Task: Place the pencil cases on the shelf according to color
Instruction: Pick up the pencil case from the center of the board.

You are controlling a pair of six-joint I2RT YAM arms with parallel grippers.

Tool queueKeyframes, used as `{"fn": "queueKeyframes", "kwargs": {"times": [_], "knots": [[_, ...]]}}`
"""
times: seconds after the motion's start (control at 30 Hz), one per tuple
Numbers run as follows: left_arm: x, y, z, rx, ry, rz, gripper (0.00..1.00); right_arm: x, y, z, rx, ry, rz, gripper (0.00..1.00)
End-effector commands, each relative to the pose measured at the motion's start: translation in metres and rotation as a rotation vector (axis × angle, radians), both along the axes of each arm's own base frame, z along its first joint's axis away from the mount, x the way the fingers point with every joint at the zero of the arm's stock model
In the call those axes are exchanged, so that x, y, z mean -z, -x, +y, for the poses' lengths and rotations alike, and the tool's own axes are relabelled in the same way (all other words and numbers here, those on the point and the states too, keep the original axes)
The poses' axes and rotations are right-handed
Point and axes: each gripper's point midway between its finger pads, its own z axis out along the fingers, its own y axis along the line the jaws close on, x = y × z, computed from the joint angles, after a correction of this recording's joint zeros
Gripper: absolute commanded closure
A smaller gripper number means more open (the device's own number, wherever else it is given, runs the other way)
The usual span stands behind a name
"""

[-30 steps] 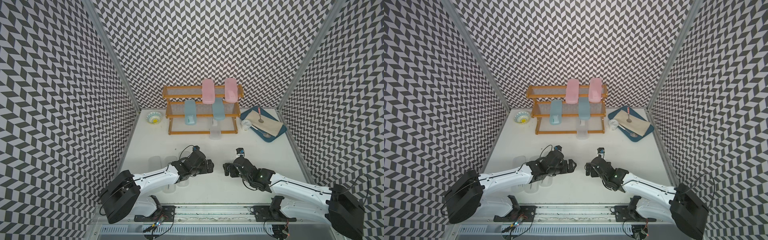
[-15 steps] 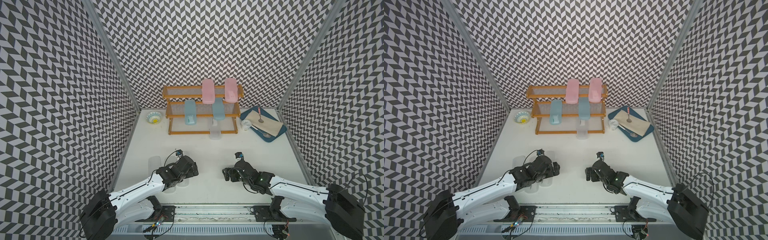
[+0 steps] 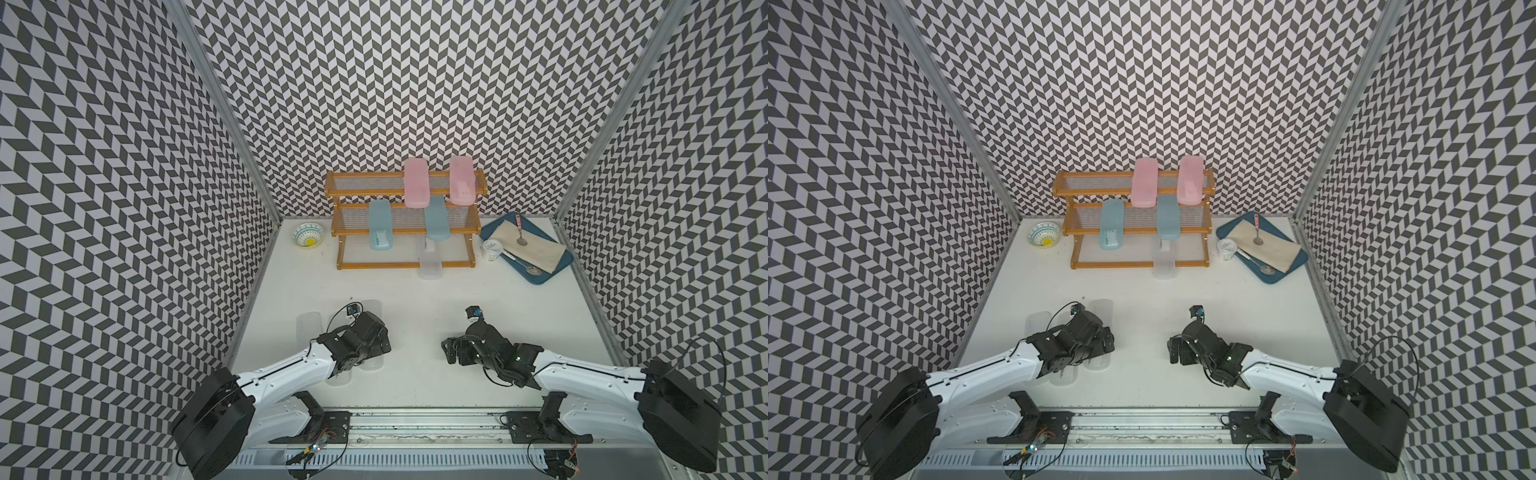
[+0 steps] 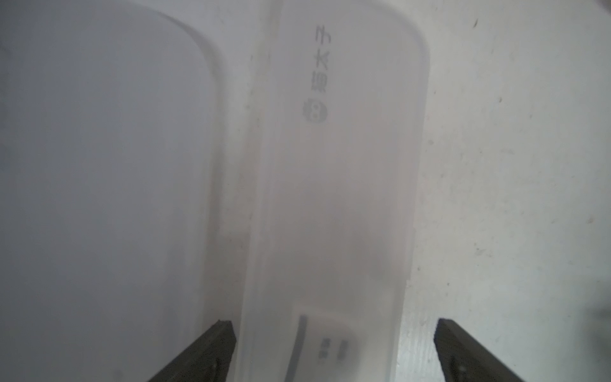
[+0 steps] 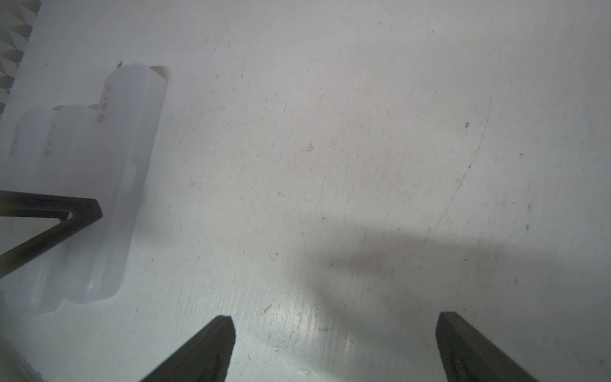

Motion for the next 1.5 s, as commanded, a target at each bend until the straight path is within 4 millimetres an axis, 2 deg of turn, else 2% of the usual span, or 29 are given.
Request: {"fn": "queueKeyframes", "kwargs": {"times": [0.0,0.23,0.33,0.43,0.5,0.57,0.67,0.93,1.03,1.13,1.23,1.4,1.47], "knots": [[-0.001,0.001,-0.031,0.080,0.087,0.009,0.00,0.000,-0.003,-0.001,0.017,0.001,-0.022,0.00],[-0.032,-0.012,-0.105,0.211,0.180,-0.056,0.00,-0.010,-0.002,-0.017,0.072,0.000,-0.052,0.00],[-0.034,-0.016,-0.134,0.260,0.173,-0.056,0.00,-0.017,-0.002,-0.024,0.103,-0.009,-0.068,0.00],[-0.040,-0.020,-0.150,0.281,0.144,-0.068,0.00,-0.026,-0.003,-0.025,0.097,-0.028,-0.095,0.00],[-0.044,-0.021,-0.150,0.276,0.144,-0.083,0.00,-0.031,-0.003,-0.020,0.066,-0.044,-0.115,0.00],[-0.049,-0.022,-0.144,0.263,0.142,-0.104,0.00,-0.037,-0.003,-0.013,0.030,-0.060,-0.128,0.00],[-0.061,-0.025,-0.122,0.225,0.121,-0.145,0.00,-0.043,-0.003,-0.004,-0.013,-0.071,-0.130,0.00],[-0.082,-0.037,-0.022,0.040,0.071,-0.229,0.01,-0.047,-0.009,0.036,-0.178,-0.062,-0.131,0.00],[-0.086,-0.038,0.003,-0.005,0.078,-0.250,0.00,-0.041,-0.017,0.048,-0.213,-0.016,-0.113,0.00],[-0.085,-0.038,0.020,-0.044,0.066,-0.249,0.00,-0.037,-0.021,0.065,-0.282,0.016,-0.123,0.00],[-0.083,-0.037,0.034,-0.075,0.052,-0.246,0.00,-0.032,-0.033,0.074,-0.340,0.106,-0.168,0.00],[-0.083,-0.036,0.050,-0.111,0.071,-0.257,0.00,-0.035,-0.059,0.080,-0.384,0.256,-0.274,0.00],[-0.084,-0.036,0.051,-0.121,0.093,-0.268,0.00,-0.033,-0.062,0.088,-0.425,0.271,-0.290,0.00]]}}
